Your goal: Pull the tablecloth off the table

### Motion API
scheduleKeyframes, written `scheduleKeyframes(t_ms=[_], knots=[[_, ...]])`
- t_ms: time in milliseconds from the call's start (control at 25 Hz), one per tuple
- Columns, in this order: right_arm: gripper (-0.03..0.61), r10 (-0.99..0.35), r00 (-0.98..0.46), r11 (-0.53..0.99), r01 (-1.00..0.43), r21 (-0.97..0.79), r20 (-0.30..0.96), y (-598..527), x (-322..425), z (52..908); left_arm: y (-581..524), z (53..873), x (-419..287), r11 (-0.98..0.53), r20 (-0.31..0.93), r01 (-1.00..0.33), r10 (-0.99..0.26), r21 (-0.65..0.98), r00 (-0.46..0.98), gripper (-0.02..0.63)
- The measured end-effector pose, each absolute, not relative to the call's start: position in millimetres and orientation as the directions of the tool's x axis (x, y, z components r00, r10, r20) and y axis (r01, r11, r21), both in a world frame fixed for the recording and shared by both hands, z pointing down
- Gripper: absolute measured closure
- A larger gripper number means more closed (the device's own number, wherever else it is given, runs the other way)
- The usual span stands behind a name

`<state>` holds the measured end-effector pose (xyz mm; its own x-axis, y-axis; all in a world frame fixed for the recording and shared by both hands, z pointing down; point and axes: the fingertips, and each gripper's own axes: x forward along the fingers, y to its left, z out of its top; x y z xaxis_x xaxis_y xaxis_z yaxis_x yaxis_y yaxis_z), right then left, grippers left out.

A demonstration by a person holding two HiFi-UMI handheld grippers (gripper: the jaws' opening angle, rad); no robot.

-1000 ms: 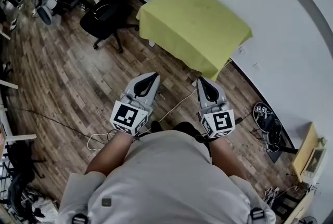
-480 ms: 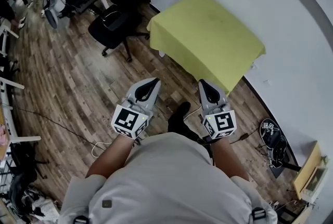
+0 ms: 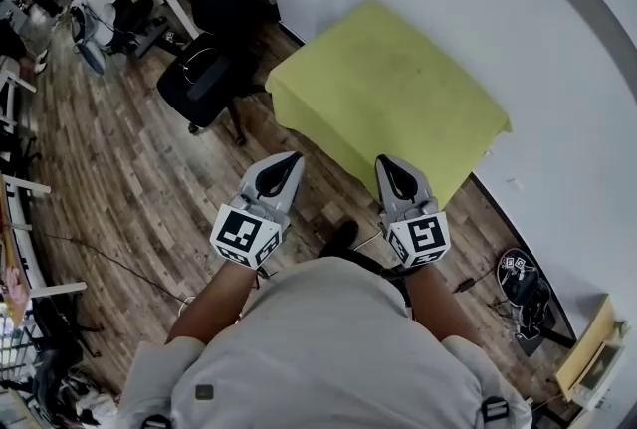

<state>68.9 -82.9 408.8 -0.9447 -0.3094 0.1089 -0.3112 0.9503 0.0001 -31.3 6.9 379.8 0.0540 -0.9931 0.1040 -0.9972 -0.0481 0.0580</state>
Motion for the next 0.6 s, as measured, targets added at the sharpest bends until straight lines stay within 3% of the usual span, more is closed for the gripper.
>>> scheduleKeyframes(t_ms=[600], knots=[[0.569, -0.492, -0.859, 0.861, -0.504, -0.07, 0.143, -246, 103, 425, -175, 396, -23, -0.247, 0.158, -0.966, -0.954, 0.073, 0.255, 0.611]])
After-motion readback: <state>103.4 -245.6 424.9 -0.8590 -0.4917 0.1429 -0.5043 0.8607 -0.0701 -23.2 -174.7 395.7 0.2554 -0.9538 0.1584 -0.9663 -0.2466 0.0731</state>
